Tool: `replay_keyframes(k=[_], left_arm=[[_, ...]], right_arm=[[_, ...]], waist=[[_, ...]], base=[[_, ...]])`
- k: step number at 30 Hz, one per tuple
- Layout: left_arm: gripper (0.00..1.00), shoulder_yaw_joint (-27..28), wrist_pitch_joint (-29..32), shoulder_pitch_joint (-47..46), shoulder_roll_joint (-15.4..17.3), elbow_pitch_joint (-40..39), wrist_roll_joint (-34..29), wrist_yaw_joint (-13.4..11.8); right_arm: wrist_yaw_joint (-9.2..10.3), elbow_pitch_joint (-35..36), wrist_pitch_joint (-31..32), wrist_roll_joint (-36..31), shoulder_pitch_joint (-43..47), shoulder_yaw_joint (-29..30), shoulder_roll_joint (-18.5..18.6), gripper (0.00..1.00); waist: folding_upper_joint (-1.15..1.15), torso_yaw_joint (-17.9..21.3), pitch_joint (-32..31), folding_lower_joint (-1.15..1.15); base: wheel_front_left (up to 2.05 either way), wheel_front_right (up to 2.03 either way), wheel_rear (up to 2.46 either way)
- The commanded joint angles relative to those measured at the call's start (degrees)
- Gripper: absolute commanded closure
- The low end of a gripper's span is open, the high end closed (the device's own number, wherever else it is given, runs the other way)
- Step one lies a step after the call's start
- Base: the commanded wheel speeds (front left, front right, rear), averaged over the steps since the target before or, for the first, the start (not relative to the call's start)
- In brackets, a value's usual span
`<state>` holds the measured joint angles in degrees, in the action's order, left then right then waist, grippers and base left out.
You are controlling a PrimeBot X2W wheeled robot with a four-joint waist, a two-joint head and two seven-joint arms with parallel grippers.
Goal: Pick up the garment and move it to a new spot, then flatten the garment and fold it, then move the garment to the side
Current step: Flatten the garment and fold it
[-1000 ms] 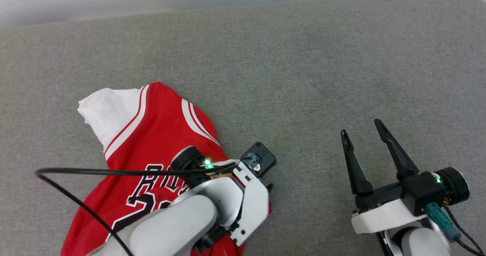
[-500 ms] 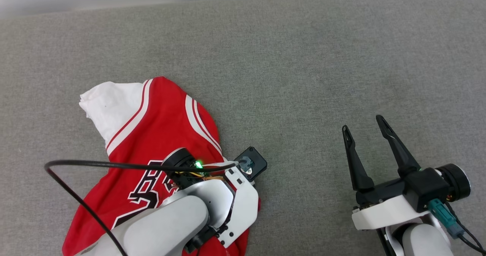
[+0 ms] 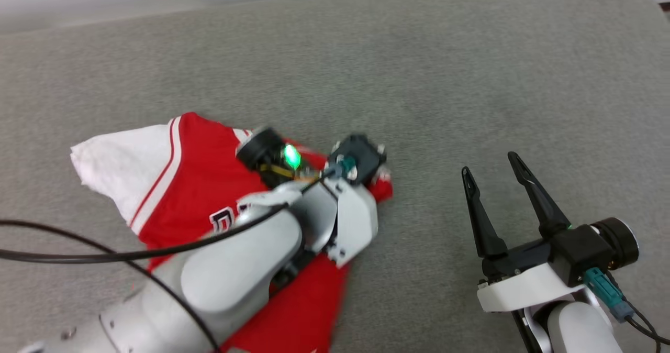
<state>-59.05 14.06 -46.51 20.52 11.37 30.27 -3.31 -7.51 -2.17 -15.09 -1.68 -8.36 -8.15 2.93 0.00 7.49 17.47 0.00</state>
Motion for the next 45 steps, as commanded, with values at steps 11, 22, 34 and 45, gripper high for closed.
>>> replay_keyframes(k=[11, 22, 34, 45], left_arm=[[1.00, 5.03, -7.82, -18.38, -7.08, 11.74, -2.97, 2.42], [0.00, 0.48, -13.15, -18.80, -15.72, 27.96, -2.26, 7.26], [0.00, 5.08, -26.86, -17.07, -14.23, 31.10, 0.68, 4.70], [0.00, 18.31, -29.29, -3.18, 4.30, 16.70, 4.98, -3.16]], right_arm=[[0.04, 0.87, -0.11, 3.24, -3.15, -1.25, -0.10, 0.00], [0.04, 1.01, -0.11, 4.14, -4.79, -1.26, -0.10, 0.00], [0.04, 0.34, -0.11, -0.15, -2.13, 1.58, -0.08, 0.00], [0.04, 0.78, -0.11, -2.79, 0.83, 5.30, -0.08, 0.00]], waist=[[0.00, 9.41, 6.25, 0.00], [0.00, 12.01, 8.09, 0.00], [0.00, 2.83, -0.49, 0.00], [0.00, -4.13, -7.71, 0.00]], base=[[0.00, 0.00, 0.00], [0.00, 0.00, 0.00], [0.00, 0.00, 0.00], [0.00, 0.00, 0.00]])
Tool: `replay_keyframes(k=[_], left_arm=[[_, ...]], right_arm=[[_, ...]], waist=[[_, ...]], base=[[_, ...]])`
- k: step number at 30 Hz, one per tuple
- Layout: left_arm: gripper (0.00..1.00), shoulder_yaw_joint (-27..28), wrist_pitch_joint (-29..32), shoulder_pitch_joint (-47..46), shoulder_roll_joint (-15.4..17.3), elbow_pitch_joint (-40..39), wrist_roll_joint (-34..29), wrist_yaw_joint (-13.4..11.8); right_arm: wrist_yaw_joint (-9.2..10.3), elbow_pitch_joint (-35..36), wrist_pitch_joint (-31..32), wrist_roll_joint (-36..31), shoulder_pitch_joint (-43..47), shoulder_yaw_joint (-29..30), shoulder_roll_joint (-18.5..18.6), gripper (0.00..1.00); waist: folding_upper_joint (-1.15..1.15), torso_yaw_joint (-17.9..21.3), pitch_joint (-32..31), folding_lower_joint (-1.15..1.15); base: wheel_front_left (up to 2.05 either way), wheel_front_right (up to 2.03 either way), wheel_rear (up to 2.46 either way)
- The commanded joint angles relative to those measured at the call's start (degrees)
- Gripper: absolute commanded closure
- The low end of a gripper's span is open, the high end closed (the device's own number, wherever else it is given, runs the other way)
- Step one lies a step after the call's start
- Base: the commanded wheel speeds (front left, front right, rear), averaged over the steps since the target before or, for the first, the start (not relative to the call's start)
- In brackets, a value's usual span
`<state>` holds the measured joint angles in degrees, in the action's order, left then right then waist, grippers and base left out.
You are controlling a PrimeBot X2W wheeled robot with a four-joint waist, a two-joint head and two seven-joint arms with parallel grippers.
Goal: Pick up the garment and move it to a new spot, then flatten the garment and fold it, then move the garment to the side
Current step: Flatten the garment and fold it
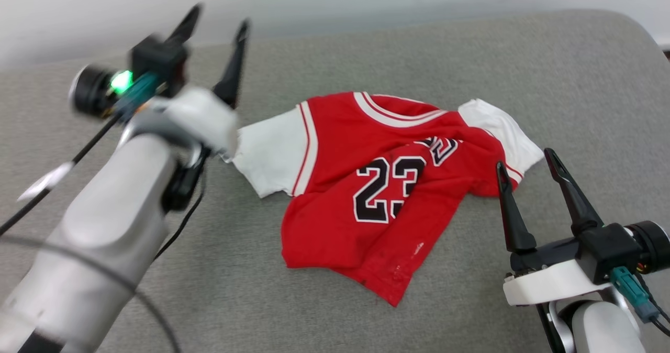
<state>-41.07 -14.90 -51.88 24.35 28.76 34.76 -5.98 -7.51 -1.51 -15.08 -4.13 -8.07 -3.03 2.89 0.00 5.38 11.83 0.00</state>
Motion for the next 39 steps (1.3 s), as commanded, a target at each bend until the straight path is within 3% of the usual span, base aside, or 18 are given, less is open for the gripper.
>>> replay_keyframes(k=[1, 6, 13, 22, 33, 39], left_arm=[[0.00, 1.34, -0.36, 4.22, 2.20, -2.41, 0.86, -1.31], [0.00, 4.63, -0.03, 16.37, 9.34, -10.94, 4.13, -3.69], [0.00, 5.88, 7.79, 25.68, 16.05, -20.19, 11.87, -1.82], [0.00, 5.46, 25.19, 15.76, 21.99, -25.39, 15.51, 2.00], [0.00, 0.83, 49.59, 3.63, 22.81, -20.65, 20.06, 5.60], [0.00, -1.05, 55.14, -0.46, 21.37, -16.82, 19.44, 5.71]], right_arm=[[0.04, 0.18, -0.12, -0.36, 0.86, 0.40, -0.05, 0.00], [0.04, 0.33, -0.12, 0.24, 2.08, 0.67, -0.05, 0.00], [0.04, 0.81, -0.12, 0.61, 1.67, 0.26, -0.05, 0.00], [0.04, 1.69, -0.12, 2.00, -0.80, -0.36, -0.05, 0.00], [0.04, 2.20, -0.12, 3.50, -2.82, 0.31, -0.05, 0.00], [0.04, 2.66, -0.12, 4.07, -3.90, -0.20, -0.05, 0.00]], waist=[[0.00, -2.33, -2.41, 0.00], [0.00, -3.18, -3.30, 0.00], [0.00, -2.67, -2.10, 0.00], [0.00, 0.48, 3.40, 0.00], [0.00, 4.82, 10.17, 0.00], [0.00, 6.37, 12.90, 0.00]], base=[[0.00, 0.00, 0.00], [0.00, 0.00, 0.00], [0.00, 0.00, 0.00], [0.00, 0.00, 0.00], [0.00, 0.00, 0.00], [0.00, 0.00, 0.00]])
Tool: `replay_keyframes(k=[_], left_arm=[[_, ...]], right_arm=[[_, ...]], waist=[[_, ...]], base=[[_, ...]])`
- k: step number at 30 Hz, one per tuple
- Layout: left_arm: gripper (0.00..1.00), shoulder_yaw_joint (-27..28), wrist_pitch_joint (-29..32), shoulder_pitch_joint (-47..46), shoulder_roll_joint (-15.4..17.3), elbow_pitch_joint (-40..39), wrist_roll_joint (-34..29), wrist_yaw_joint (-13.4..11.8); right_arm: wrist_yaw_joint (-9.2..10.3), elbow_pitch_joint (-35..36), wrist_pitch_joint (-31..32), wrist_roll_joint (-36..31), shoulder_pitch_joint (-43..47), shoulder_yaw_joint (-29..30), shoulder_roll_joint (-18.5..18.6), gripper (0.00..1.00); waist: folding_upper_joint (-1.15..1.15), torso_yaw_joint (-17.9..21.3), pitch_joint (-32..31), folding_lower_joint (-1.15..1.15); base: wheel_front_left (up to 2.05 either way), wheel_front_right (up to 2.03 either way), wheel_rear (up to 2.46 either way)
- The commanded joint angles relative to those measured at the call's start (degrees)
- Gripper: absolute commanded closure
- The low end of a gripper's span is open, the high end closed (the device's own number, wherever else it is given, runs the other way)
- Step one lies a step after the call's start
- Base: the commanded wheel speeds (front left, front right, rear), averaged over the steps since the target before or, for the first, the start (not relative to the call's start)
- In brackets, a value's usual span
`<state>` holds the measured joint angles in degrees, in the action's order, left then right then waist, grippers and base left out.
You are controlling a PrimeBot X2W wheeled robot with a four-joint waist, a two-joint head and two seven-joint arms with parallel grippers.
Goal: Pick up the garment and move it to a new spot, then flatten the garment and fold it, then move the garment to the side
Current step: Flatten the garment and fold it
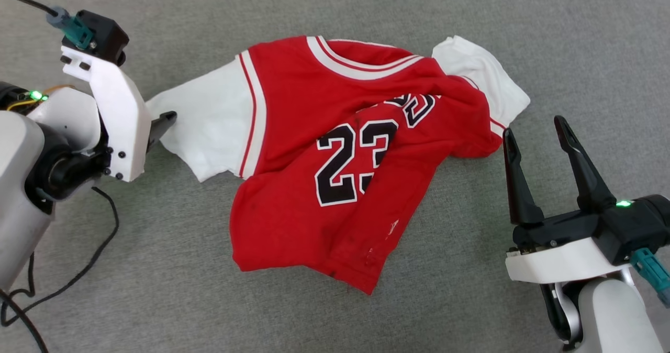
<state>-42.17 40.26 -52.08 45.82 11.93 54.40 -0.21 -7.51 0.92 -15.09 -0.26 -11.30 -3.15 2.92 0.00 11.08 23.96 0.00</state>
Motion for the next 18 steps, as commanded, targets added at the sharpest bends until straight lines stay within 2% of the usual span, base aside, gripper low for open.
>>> replay_keyframes(k=[1, 6, 11, 12, 13, 16, 18], left_arm=[[0.00, -0.38, 0.34, -0.85, -0.07, 0.86, -0.92, -0.11], [0.00, -2.17, 1.28, -2.82, -0.06, 4.70, -4.41, -0.97], [0.00, -3.97, 3.73, -1.79, -1.13, 6.58, -3.26, 0.89], [0.55, -3.94, 3.92, -1.30, -1.55, 6.82, -2.60, 1.02], [1.00, -3.98, 4.11, -0.79, -1.90, 6.83, -1.93, 1.36], [1.00, -4.10, 4.53, 0.72, -1.65, 7.34, -0.66, 2.11], [1.00, -3.85, 2.50, 0.85, -0.74, 7.70, -1.90, 1.92]], right_arm=[[0.04, 0.28, -0.11, 0.23, -0.77, -0.15, -0.07, 0.00], [0.04, 0.54, -0.11, 0.49, -1.40, -0.24, -0.07, 0.00], [0.04, 0.63, -0.11, 0.29, -1.28, 0.19, -0.07, 0.00], [0.04, 0.56, -0.11, 0.23, -1.34, 0.24, -0.07, 0.00], [0.04, 0.45, -0.11, 0.17, -1.43, 0.24, -0.08, 0.00], [0.04, 0.24, -0.11, -0.05, -1.79, -0.01, -0.08, 0.00], [0.04, 0.16, -0.11, -0.29, -1.74, 0.11, -0.07, 0.00]], waist=[[0.00, 0.85, 1.16, 0.00], [0.00, 1.36, 2.55, 0.00], [0.00, 1.05, 3.16, 0.00], [0.00, 0.93, 3.22, 0.00], [0.00, 0.80, 3.26, 0.00], [0.00, 0.36, 3.16, 0.00], [0.00, 0.00, 2.79, 0.00]], base=[[0.00, 0.00, 0.00], [0.00, 0.00, 0.00], [0.00, 0.00, 0.00], [0.00, 0.00, 0.00], [0.00, 0.00, 0.00], [0.00, 0.00, 0.00], [0.00, 0.00, 0.00]])
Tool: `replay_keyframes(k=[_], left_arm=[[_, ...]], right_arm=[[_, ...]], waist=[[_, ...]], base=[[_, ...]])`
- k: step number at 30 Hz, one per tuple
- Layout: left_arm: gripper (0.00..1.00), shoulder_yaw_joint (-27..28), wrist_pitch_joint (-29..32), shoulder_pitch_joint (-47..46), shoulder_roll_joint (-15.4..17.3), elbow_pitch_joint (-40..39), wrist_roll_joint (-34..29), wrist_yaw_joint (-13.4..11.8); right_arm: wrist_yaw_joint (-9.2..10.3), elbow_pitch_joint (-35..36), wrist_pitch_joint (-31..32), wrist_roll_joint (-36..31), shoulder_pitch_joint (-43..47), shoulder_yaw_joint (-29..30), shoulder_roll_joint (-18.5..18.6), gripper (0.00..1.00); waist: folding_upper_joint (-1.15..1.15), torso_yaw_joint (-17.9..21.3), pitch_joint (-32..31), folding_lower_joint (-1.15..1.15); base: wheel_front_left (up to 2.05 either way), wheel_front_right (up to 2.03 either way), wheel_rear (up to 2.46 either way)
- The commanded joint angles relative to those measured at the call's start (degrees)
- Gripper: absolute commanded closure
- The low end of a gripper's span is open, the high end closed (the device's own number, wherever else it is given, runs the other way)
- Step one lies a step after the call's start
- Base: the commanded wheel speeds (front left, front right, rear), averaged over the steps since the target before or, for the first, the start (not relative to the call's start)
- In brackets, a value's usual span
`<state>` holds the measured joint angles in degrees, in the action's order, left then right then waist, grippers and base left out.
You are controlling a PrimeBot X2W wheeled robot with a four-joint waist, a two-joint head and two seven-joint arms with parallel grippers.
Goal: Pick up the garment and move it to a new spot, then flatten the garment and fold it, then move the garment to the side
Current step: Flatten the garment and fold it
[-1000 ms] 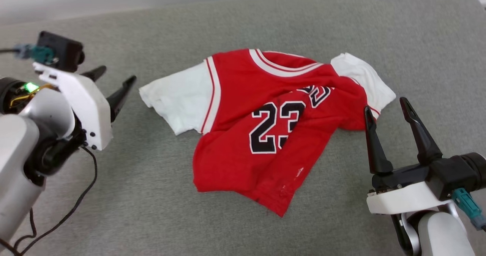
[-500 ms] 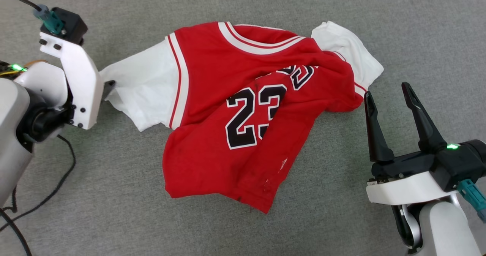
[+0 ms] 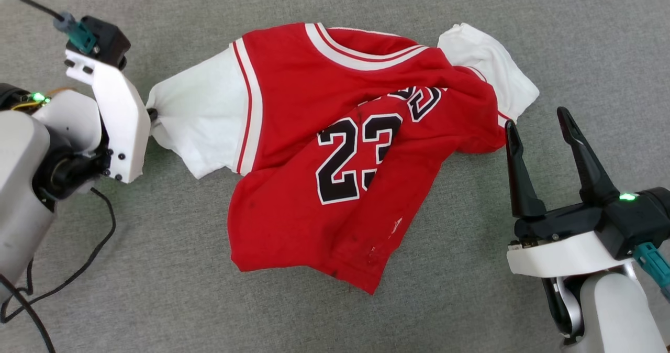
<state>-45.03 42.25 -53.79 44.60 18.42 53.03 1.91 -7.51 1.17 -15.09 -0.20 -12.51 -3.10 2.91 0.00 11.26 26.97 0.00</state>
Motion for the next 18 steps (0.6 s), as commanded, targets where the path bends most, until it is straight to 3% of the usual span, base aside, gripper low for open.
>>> replay_keyframes(k=[1, 7, 11, 18], left_arm=[[1.00, -0.93, -0.43, 2.70, 0.96, 1.42, -0.95, -0.15], [1.00, 2.43, -8.78, 5.20, 2.77, 1.67, -0.32, -1.24], [1.00, 4.32, -14.25, 8.59, 5.85, 0.77, -0.01, -0.85], [1.00, 6.61, -23.81, 13.59, 8.88, -6.35, -0.83, -1.46]], right_arm=[[0.04, -0.20, -0.11, -0.49, -0.36, 0.27, -0.05, 0.00], [0.04, -1.30, -0.11, -1.55, 0.82, 0.97, -0.06, 0.00], [0.04, -2.24, -0.11, -2.34, 1.34, 0.98, -0.06, 0.00], [0.04, -4.91, -0.11, -3.61, 1.88, 1.03, -0.06, 0.00]], waist=[[0.00, -0.44, -0.58, 0.00], [0.00, -2.02, -4.09, 0.00], [0.00, -3.37, -6.51, 0.00], [0.00, -6.01, -10.08, 0.00]], base=[[0.00, 0.00, 0.00], [0.00, 0.00, 0.00], [0.00, 0.00, 0.00], [0.00, 0.00, 0.00]])
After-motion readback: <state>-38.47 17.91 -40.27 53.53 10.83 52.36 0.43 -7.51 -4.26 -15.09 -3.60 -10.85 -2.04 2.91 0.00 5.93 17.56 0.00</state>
